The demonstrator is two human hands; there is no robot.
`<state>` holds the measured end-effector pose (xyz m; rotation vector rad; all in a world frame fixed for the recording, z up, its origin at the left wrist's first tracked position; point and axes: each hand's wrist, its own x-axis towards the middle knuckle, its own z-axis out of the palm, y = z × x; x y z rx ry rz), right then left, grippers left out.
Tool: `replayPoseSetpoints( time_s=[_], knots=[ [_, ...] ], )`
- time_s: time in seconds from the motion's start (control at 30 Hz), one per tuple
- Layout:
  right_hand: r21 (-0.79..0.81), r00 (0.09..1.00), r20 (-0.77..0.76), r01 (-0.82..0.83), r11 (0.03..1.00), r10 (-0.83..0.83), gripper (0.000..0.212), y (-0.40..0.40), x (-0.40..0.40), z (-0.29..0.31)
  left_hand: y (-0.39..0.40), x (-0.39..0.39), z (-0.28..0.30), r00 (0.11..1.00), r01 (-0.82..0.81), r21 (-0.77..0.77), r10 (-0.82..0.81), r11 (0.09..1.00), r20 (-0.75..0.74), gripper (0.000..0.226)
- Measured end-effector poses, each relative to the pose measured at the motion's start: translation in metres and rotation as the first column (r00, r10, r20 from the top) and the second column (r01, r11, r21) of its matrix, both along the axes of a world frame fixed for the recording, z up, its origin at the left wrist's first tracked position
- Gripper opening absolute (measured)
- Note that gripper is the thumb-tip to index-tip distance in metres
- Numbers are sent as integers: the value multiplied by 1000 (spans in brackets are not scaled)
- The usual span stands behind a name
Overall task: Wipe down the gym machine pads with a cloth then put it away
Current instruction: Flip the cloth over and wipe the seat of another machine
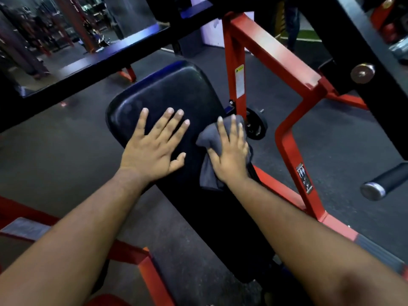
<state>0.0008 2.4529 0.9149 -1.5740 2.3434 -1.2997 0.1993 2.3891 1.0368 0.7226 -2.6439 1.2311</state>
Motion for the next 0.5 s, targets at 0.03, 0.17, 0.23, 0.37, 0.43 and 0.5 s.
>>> replayPoseSetpoints(
  time_s=[0.03, 0.17, 0.23, 0.37, 0.43, 0.5],
  knots=[
    [-14, 1000, -6, -2, 1000, 2, 81, -3, 2, 4, 0, 1, 0, 1000, -5, -2, 5, 1000, 2, 77],
    [-99, 997, 81, 7, 995, 1, 80, 22, 7, -37, 3, 0, 0, 997, -43, -44, 46, 998, 64, 75],
    [-84, 993, 116, 38, 996, -28, 80, 49, 8, -76, 5, -4, -1, 987, -50, -75, 61, 996, 150, 73],
    [98, 873, 424, 221, 970, -241, 99, 93, 5, -143, 6, -11, -5, 968, -40, -100, 63, 994, 243, 71],
    [183, 793, 494, 305, 935, -356, 100, 81, 15, -133, 8, -14, -9, 970, -8, -78, 27, 997, 243, 71],
    [155, 887, 342, 272, 950, -310, 86, 65, 25, -105, 15, -26, -20, 964, 72, -21, -64, 997, 258, 73]
  ],
)
